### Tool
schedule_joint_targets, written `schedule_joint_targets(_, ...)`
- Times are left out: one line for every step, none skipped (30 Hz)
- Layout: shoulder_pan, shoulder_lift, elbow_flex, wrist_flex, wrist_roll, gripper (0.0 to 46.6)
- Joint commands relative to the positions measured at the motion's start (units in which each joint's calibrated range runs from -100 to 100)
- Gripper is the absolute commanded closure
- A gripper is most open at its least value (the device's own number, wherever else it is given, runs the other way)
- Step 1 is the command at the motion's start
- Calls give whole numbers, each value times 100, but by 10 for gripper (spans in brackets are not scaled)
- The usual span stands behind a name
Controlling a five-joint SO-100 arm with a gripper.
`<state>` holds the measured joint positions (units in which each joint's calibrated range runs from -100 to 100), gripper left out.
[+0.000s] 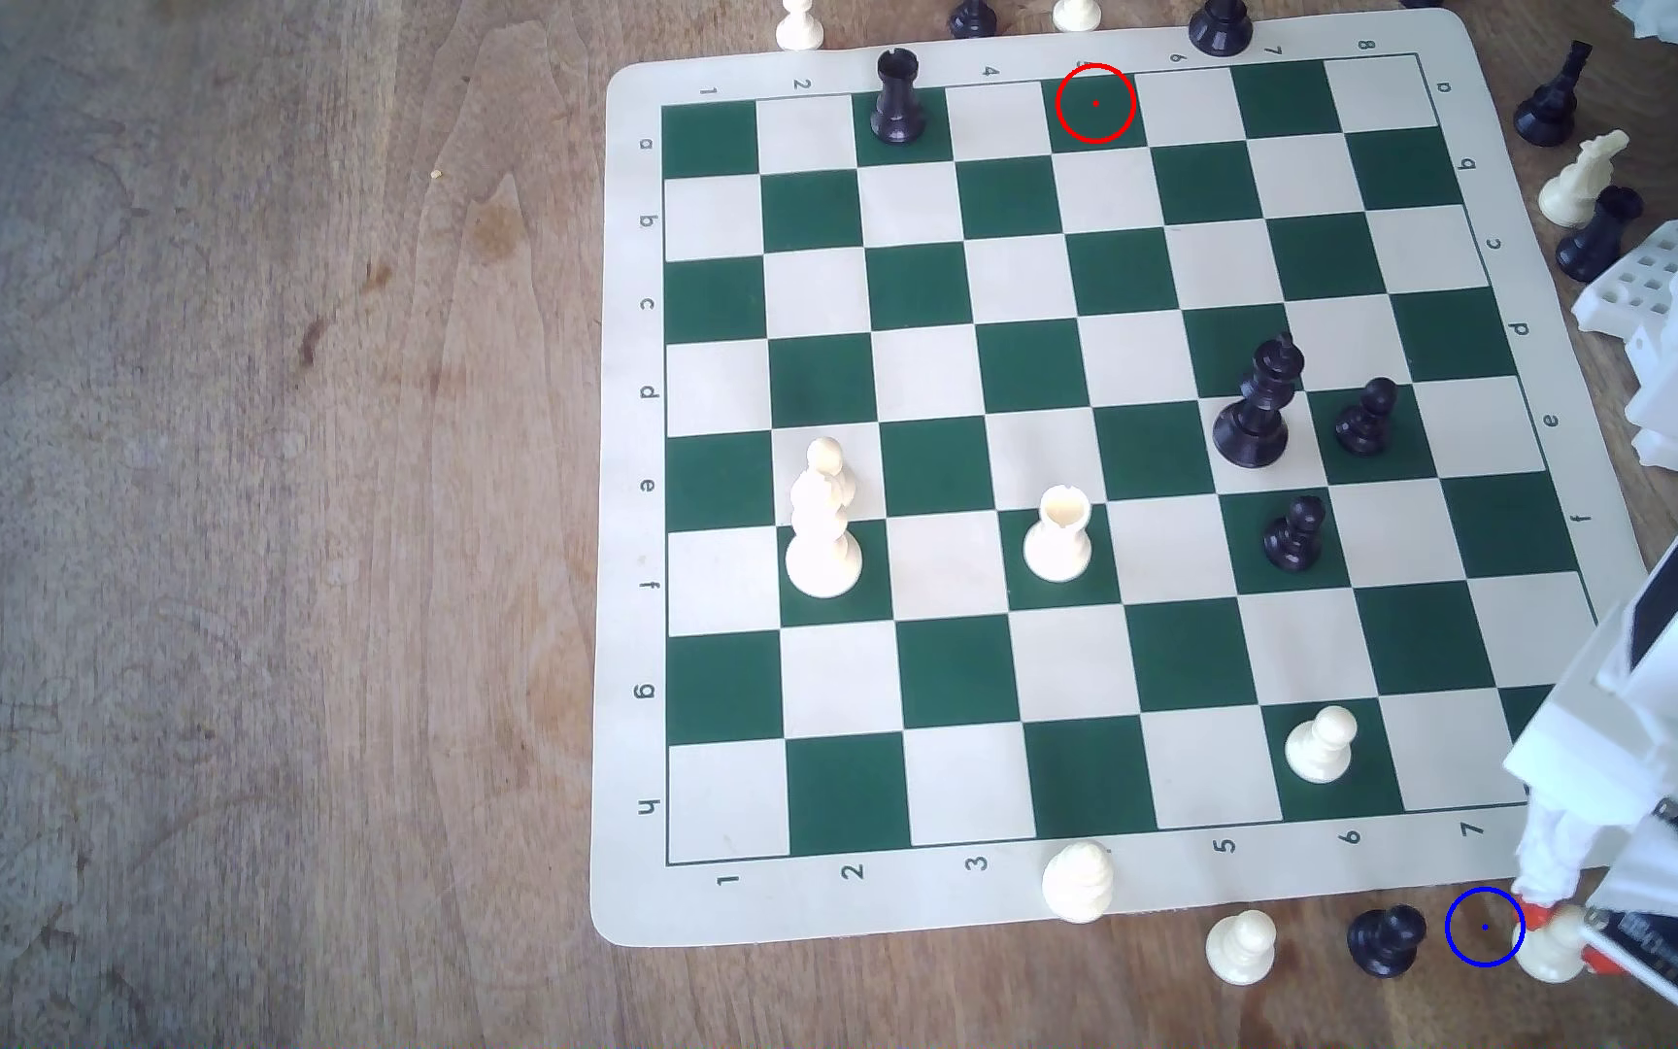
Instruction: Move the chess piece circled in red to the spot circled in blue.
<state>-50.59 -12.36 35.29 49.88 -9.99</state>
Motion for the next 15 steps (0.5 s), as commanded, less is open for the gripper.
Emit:
schedule_joint_targets(151, 268, -157, -90, 20, 464)
schedule_joint_targets(190, 302, -157, -90, 34, 464)
schedule_joint_targets(213, 302, -157, -99, 34, 464)
schedule_joint_targets(229, 302, -157, -99, 44, 464)
schedule_joint_targets(245, 302, -157, -107, 49, 464)
schedule_joint_targets(276, 302, -157, -123, 63, 464)
schedule_joint_targets(292, 311, -147, -123, 73, 464)
schedule_joint_targets(300, 319, -147, -123, 73, 464)
schedule_joint_targets(307, 328, -138, -131, 73, 464)
schedule_joint_targets(315, 328, -120, -148, 73, 464)
schedule_joint_targets(315, 328, -84, -172, 73, 464)
schedule_joint_targets(315, 328, -75, -181, 73, 464)
schedule_joint_targets(315, 328, -66, -189, 73, 464)
schedule_joint_targets(315, 336, -57, -189, 73, 464)
schedule_joint_targets(315, 353, -57, -189, 68, 464)
